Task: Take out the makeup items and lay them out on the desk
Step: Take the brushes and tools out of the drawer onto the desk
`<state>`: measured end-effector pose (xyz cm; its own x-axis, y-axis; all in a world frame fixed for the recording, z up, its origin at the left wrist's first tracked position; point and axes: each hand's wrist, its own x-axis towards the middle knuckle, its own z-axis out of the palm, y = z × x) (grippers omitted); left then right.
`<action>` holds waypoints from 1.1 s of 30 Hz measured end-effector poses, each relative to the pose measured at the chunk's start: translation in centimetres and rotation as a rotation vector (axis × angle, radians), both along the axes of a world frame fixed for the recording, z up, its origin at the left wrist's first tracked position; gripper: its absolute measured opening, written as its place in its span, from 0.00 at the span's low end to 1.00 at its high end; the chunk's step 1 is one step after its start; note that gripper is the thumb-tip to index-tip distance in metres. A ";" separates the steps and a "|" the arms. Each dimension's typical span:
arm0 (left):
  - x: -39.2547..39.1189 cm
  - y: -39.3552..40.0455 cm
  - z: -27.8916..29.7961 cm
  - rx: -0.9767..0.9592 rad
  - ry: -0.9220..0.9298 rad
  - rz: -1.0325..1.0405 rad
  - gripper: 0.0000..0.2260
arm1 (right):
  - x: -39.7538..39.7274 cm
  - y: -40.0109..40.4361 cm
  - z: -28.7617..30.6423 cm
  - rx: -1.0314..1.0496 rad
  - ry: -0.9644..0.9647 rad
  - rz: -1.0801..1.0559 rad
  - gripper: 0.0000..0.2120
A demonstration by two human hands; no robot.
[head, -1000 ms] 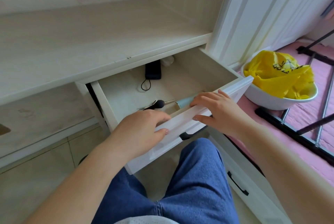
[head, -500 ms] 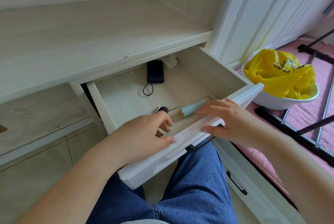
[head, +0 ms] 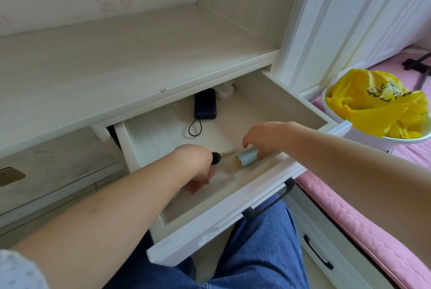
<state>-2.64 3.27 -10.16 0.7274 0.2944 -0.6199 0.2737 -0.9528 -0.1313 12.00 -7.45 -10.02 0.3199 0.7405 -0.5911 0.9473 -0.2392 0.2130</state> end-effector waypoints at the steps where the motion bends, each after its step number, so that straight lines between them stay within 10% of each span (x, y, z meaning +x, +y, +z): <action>1: 0.1 -0.1 -0.2 0.032 0.014 -0.011 0.12 | 0.1 0.2 -0.3 -0.025 -0.014 0.027 0.24; 16: 0.4 0.9 -1.9 -0.001 -0.022 -0.023 0.11 | 1.8 1.5 -3.0 -0.089 -0.050 0.115 0.15; 23: -2.8 5.2 2.0 -0.305 -0.452 0.192 0.15 | 1.5 0.7 -1.6 0.204 0.155 -0.089 0.13; 33: -10.9 11.3 10.4 -0.720 -1.176 0.608 0.02 | -6.5 7.8 10.4 0.889 0.941 -0.332 0.11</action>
<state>-13.53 14.57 0.21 0.7808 0.6205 0.0736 0.2531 -0.4218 0.8706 5.51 0.37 0.38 0.2983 0.9534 -0.0455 0.5167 -0.2014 -0.8321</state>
